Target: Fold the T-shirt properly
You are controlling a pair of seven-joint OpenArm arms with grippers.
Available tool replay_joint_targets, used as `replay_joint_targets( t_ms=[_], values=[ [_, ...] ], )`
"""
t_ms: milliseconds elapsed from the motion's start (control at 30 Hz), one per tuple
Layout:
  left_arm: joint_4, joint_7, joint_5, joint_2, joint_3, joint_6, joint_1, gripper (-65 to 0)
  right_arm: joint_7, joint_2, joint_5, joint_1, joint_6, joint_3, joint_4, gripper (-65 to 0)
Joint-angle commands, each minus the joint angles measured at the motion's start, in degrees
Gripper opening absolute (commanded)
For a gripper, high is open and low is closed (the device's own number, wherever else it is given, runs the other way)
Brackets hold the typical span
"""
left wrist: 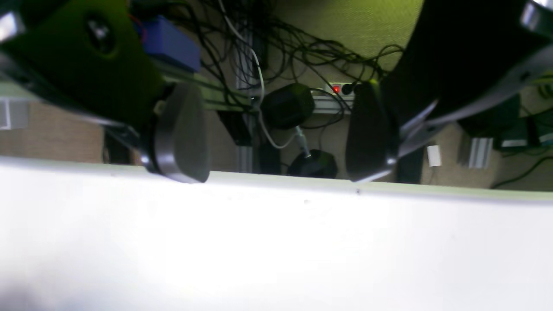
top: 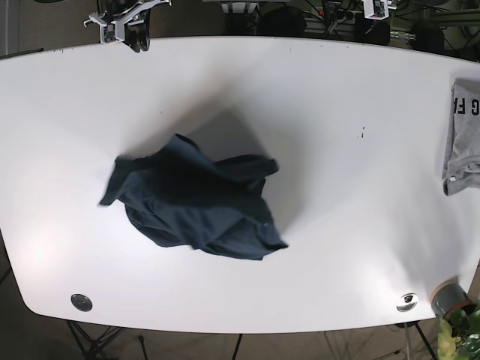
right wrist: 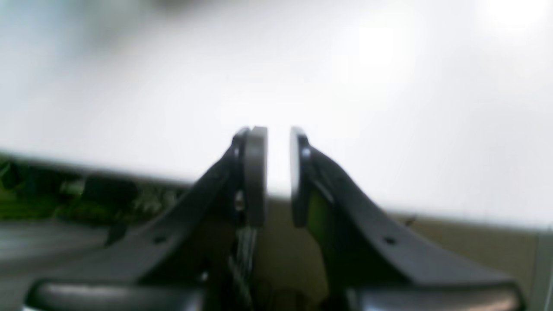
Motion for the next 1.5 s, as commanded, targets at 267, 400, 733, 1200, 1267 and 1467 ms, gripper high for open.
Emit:
replay_joint_targets(
  t_ms=[267, 400, 733, 1200, 1267, 1467],
  values=[
    [1.4, -1.7, -0.2, -0.6, -1.7, -0.2, -6.9, -19.6, -3.3, 0.4, 0.4, 7.9, 0.15, 0.2, 1.3, -57.1],
    [1.4, -1.7, -0.2, -2.1, -1.7, -0.2, -8.9, -17.6, -5.8, 0.6, 0.1, 11.8, 0.15, 0.1, 1.3, -57.1],
    [1.0, -1.6, -0.1, -3.5, -1.7, -0.2, -15.1, -8.8, -13.8, 1.5, 0.0, 22.0, 2.61, -2.6, 1.3, -56.3],
    [1.3, 9.1, -0.2, -3.5, -1.9, -0.2, -21.8, -9.0, -29.8, 2.0, 0.0, 40.2, 4.81, -12.9, 1.0, -56.0],
    [1.3, 9.1, -0.2, -3.4, -1.9, -0.2, -21.9, -9.0, -30.8, 2.0, 0.0, 42.3, 4.81, -14.7, 0.9, -54.9],
    [1.3, 9.2, -0.1, -3.4, -1.9, -0.2, -23.4, -9.0, -32.6, 1.8, 0.0, 49.4, 4.81, -20.7, -1.3, -36.8]
  ],
)
